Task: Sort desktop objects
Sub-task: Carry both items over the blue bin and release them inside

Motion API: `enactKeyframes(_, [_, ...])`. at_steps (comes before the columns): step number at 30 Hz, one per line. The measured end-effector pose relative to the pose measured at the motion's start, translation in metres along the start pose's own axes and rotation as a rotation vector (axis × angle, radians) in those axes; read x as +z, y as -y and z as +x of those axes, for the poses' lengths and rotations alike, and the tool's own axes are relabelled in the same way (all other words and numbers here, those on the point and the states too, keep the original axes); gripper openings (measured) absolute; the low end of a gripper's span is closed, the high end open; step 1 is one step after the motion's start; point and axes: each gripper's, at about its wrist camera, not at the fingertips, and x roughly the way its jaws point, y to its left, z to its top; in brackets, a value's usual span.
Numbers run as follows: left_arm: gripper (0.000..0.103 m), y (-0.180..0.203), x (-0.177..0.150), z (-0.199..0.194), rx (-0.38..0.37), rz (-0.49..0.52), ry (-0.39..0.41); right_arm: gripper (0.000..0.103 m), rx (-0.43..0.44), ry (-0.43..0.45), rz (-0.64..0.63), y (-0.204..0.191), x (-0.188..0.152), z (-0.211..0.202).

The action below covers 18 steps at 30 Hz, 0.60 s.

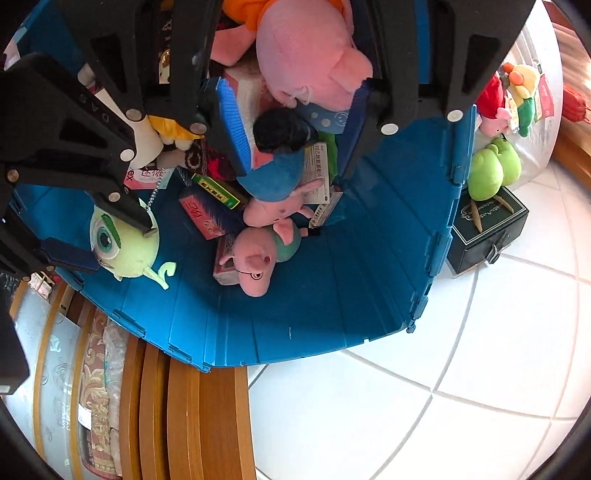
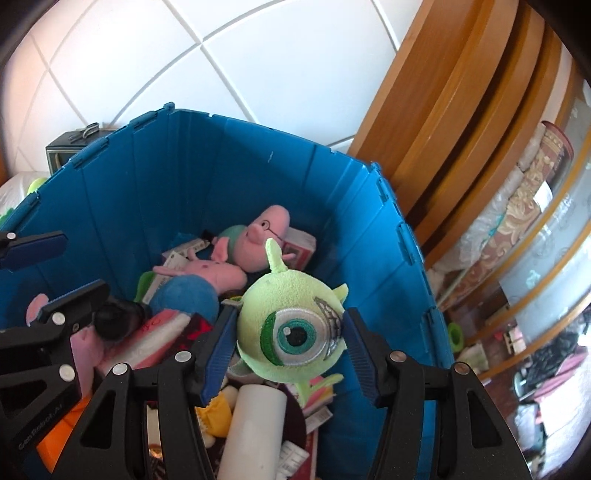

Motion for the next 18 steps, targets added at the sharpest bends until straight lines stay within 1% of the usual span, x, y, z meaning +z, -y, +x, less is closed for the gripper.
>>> enactKeyframes(3, [0.048, -0.0020, 0.0036, 0.0008, 0.004, -0.001, -0.001, 0.058, -0.010, -0.005, 0.001, -0.0005, 0.0006, 0.0023])
enactKeyframes(4, [0.048, -0.0022, 0.0043, 0.0012, 0.006, 0.000, -0.002, 0.060, -0.017, -0.002, 0.002, -0.0007, 0.0009, 0.0018])
enactKeyframes(6, [0.048, -0.0027, 0.0051, 0.0016, 0.006, -0.001, -0.004, 0.072, -0.030, 0.002, 0.005, -0.0005, 0.0010, 0.0010])
enactKeyframes(7, [0.048, -0.0029, 0.0050, 0.0018, 0.006, -0.001, -0.005, 0.084, -0.032, 0.001, 0.008, -0.0003, 0.0013, 0.0012])
enactKeyframes(8, [0.048, -0.0034, 0.0047, 0.0015, 0.002, 0.003, -0.006, 0.089, -0.034, 0.001, 0.009, -0.0001, 0.0012, 0.0011])
enactKeyframes(12, [0.048, -0.0040, 0.0052, 0.0027, 0.007, -0.002, -0.009, 0.091, -0.043, 0.000, 0.004, -0.0010, 0.0024, 0.0012])
enactKeyframes(14, [0.048, -0.0056, 0.0052, 0.0026, 0.007, -0.009, -0.008, 0.095, -0.048, -0.001, 0.009, -0.0004, 0.0027, 0.0010])
enactKeyframes(18, [0.048, -0.0077, 0.0051, 0.0012, 0.016, -0.019, 0.000, 0.100, -0.054, 0.006, 0.024, 0.0031, 0.0022, -0.0029])
